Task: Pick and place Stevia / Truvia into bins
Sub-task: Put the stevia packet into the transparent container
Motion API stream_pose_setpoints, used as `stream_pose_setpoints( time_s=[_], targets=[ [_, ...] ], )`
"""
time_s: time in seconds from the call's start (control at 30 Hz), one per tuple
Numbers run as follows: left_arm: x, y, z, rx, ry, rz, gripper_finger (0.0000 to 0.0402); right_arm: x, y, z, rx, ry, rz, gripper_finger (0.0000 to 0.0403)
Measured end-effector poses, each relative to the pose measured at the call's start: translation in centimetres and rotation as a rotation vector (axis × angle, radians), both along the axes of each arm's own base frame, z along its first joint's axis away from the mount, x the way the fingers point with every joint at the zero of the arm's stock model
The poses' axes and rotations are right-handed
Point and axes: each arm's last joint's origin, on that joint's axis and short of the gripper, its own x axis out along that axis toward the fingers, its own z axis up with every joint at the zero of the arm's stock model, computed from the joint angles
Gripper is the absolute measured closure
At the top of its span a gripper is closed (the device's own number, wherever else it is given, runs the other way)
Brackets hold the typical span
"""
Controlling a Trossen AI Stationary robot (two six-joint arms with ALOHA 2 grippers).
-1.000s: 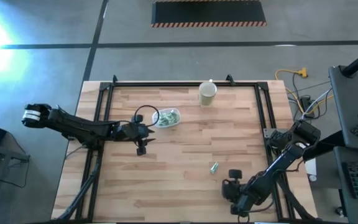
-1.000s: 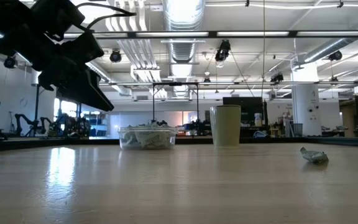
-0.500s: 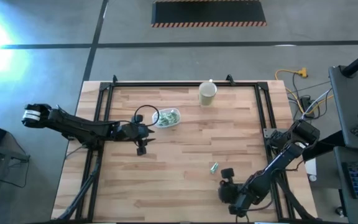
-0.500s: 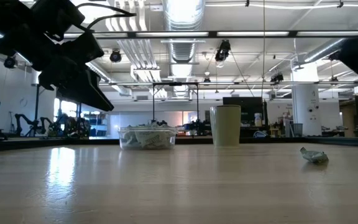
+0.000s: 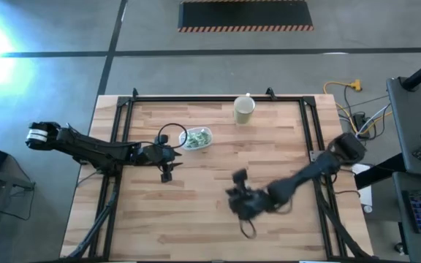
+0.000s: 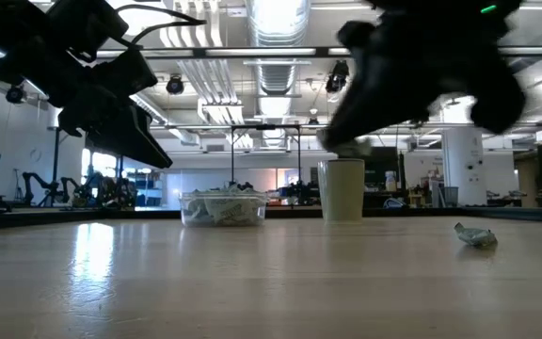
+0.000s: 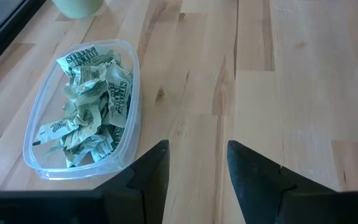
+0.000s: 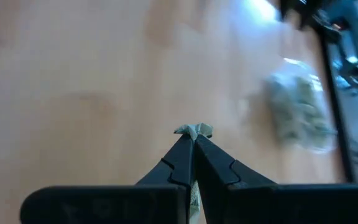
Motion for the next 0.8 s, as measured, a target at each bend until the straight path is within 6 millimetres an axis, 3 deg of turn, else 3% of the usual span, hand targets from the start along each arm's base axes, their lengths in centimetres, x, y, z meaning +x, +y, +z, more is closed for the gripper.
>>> stream_pose_setpoints(
  time_s=[0.3,0.5,0.63,0.8],
  targets=[
    [0.0,0.0,0.0,0.002,0.001,-0.001,0.0256,5.0,-10.3,1.4,-0.051,-0.087,-0.170,0.0394],
    [0.0,0.0,0.0,0.025,0.007,-0.014,0.0256,6.6,-16.6,2.1,0.108,-0.183,-0.145,0.0394],
    [-0.3,0.4,-0.1,0.137,0.038,0.096,0.0256,7.0,-19.9,2.6,0.246,-0.285,-0.106,0.0394],
    [-0.7,0.7,-0.4,0.192,0.092,0.156,0.0256,7.0,-22.3,3.0,0.344,-0.369,-0.087,0.0394]
  ],
)
